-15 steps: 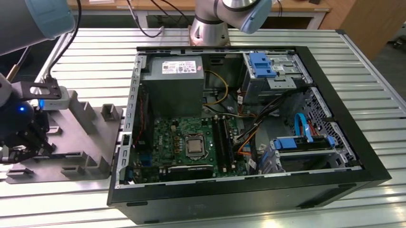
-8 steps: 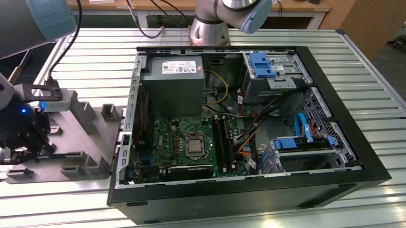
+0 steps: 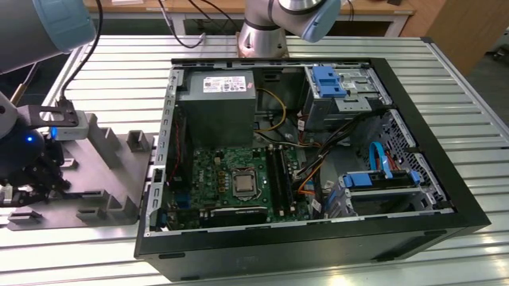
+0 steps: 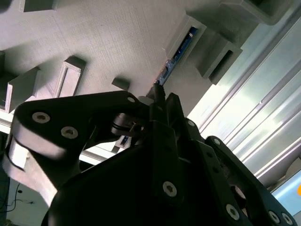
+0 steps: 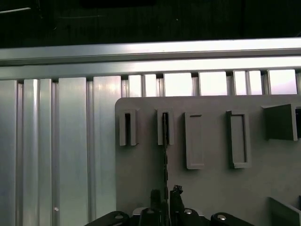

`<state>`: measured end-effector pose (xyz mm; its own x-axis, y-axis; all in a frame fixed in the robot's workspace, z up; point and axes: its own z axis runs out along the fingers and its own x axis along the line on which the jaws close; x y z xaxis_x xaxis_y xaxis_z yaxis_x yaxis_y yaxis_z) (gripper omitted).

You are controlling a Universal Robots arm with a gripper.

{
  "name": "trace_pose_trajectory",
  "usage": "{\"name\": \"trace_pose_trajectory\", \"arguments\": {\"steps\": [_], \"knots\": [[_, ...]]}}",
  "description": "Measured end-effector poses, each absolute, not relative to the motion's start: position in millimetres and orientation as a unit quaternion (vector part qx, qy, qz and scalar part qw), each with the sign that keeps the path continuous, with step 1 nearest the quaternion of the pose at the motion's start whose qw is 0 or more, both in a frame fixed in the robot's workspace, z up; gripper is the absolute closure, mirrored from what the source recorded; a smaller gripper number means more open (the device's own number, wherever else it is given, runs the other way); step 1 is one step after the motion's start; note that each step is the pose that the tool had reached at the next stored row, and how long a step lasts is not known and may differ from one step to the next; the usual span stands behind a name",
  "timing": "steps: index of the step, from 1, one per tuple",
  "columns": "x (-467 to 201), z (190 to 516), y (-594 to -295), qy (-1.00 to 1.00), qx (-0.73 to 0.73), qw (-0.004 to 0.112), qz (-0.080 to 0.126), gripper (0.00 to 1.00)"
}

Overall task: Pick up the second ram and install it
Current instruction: 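Pick up the second ram and move it above second insertion slot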

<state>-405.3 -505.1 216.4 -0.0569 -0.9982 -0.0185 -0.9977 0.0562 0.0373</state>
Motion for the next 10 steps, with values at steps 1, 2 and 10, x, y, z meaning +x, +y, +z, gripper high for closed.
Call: {"name": "trace_pose_trajectory", "arguments": {"steps": [1,2,10], "knots": [[-405.3,216.4,-505.1,-0.727,0.687,0.006,-0.02,0.77],[-405.3,216.3,-505.1,-0.727,0.687,0.006,-0.02,0.71],[-405.4,212.2,-504.9,-0.706,0.708,0.007,-0.02,0.64]]}}
